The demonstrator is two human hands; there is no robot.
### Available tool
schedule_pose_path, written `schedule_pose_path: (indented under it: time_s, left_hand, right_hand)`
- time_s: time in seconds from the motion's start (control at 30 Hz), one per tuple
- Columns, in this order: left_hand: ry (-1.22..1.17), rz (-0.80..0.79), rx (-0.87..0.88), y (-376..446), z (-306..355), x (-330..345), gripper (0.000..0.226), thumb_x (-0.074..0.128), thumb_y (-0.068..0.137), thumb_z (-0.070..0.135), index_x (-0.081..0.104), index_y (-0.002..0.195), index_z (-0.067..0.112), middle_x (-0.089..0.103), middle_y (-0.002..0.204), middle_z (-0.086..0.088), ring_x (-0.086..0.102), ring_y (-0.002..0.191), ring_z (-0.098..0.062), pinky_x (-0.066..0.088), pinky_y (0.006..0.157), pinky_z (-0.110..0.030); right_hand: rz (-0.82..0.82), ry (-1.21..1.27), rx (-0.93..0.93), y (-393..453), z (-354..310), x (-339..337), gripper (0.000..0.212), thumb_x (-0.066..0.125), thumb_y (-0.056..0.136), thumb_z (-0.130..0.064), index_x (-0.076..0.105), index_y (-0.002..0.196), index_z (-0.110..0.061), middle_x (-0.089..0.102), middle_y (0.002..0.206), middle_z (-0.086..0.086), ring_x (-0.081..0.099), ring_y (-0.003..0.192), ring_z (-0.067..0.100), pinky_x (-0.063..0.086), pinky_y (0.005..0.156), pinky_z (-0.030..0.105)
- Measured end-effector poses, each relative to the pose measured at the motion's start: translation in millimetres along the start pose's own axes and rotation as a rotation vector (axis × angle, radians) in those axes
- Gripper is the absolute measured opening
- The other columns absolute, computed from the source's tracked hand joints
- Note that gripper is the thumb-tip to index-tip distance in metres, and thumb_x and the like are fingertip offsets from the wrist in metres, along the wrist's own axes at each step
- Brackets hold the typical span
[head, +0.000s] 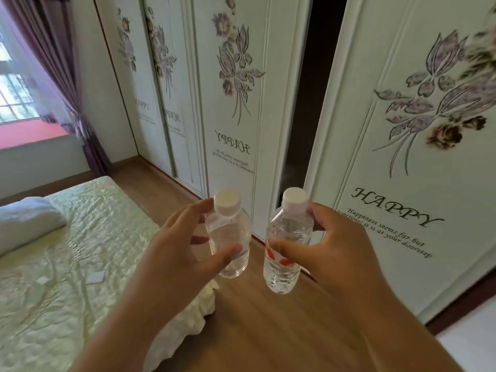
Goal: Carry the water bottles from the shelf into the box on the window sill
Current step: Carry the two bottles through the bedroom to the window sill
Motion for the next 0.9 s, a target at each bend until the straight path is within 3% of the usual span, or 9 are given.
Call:
schedule_pose_path:
  time_s: [0.17,0.37,0.6,0.77,0.9]
  left_hand:
    - [0.006,-0.04,0.038,54.4,-38.7,-10.5,0.076,0.071,0.065,0.068,0.038,0.132,0.059,0.05,0.127,0.031,0.064,0.098,0.002,0.052,0.076,-0.015]
    - [0.005,-0.061,0.019,87.3,-80.7,-19.7,0.072,0.073,0.067,0.067,0.036,0.129,0.064,0.049,0.123,0.036,0.061,0.102,0.006,0.051,0.074,-0.011]
    - [0.018,-0.052,-0.032,123.3,-109.6,-13.1,0.069,0.074,0.064,0.067,0.033,0.119,0.073,0.045,0.118,0.045,0.061,0.098,0.011,0.05,0.072,-0.009]
    - [0.053,-0.058,-0.071,163.2,-116.8,7.1,0.068,0.073,0.063,0.07,0.03,0.116,0.075,0.044,0.116,0.046,0.061,0.095,0.011,0.049,0.065,-0.009]
    - [0.07,-0.036,-0.084,200.8,-119.2,32.7,0.071,0.073,0.064,0.07,0.033,0.123,0.071,0.047,0.121,0.041,0.062,0.098,0.009,0.054,0.079,-0.017]
  right_hand:
    - [0.038,0.006,0.007,52.6,-16.9,24.3,0.065,0.078,0.069,-0.062,0.056,0.126,-0.041,0.063,0.113,-0.024,0.053,0.087,-0.011,0.032,0.075,0.004]
    - [0.032,0.001,0.022,92.2,-23.0,48.8,0.066,0.078,0.068,-0.062,0.055,0.127,-0.043,0.061,0.111,-0.025,0.053,0.087,-0.012,0.034,0.075,0.004]
    - [-0.021,0.046,0.068,141.0,-10.5,78.3,0.07,0.077,0.065,-0.064,0.053,0.128,-0.045,0.06,0.116,-0.024,0.058,0.098,0.001,0.047,0.091,0.024]
    - [-0.058,0.096,0.086,187.5,11.0,82.8,0.067,0.067,0.058,-0.07,0.046,0.118,-0.05,0.053,0.11,-0.028,0.054,0.093,-0.001,0.041,0.088,0.02]
    - [-0.075,0.12,0.079,233.1,39.5,81.3,0.072,0.068,0.059,-0.069,0.048,0.125,-0.048,0.058,0.118,-0.023,0.055,0.101,0.002,0.046,0.099,0.032]
Point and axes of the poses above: each hand's wrist, its own y-axis towards the middle knuckle, its own x-axis out of the palm, z = x × y, the point moved 4 cm from there along y, towards the middle knuckle
